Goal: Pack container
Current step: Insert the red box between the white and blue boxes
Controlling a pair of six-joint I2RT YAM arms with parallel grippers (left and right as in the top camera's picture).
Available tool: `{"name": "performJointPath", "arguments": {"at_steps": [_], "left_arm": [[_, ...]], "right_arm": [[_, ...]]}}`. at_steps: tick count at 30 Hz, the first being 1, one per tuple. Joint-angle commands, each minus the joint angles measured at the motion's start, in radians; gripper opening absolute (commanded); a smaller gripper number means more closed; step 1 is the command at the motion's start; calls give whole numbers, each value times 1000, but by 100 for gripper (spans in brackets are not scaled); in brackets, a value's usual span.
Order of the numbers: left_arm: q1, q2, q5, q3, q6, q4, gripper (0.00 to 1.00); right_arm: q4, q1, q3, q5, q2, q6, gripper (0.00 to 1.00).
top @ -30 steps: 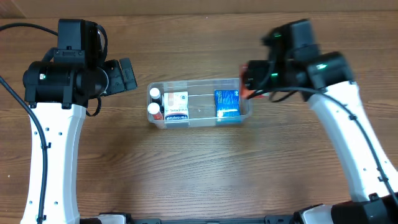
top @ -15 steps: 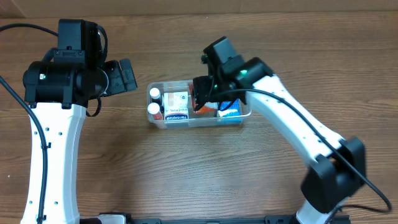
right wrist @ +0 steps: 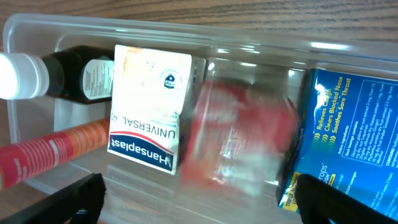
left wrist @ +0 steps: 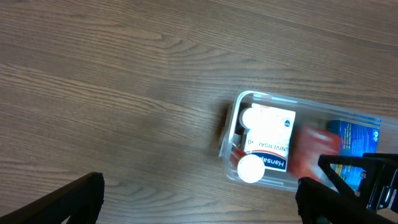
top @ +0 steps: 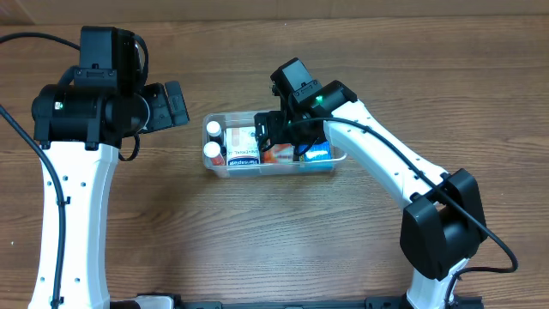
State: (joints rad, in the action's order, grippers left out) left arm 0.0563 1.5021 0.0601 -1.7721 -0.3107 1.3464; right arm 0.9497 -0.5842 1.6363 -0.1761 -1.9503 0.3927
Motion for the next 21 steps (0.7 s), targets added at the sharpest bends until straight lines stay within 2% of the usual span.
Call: {"name": "performJointPath", "arguments": {"at_steps": [1,9,14,21], "left_arm": [[-3,3,-8,-13,12,-1,100],[-3,3,-8,-13,12,0,100],[-3,3,-2,-13,24,2,100],[-3,3,-1,-13,47,0,100]], "right_arm": [[-6,-4,11,6,9,5,100],[-7,-4,11,10,10,3,100],[-8,-4,14,77,40,-36,100],[-14,34,71,341,198,-52,100]]}}
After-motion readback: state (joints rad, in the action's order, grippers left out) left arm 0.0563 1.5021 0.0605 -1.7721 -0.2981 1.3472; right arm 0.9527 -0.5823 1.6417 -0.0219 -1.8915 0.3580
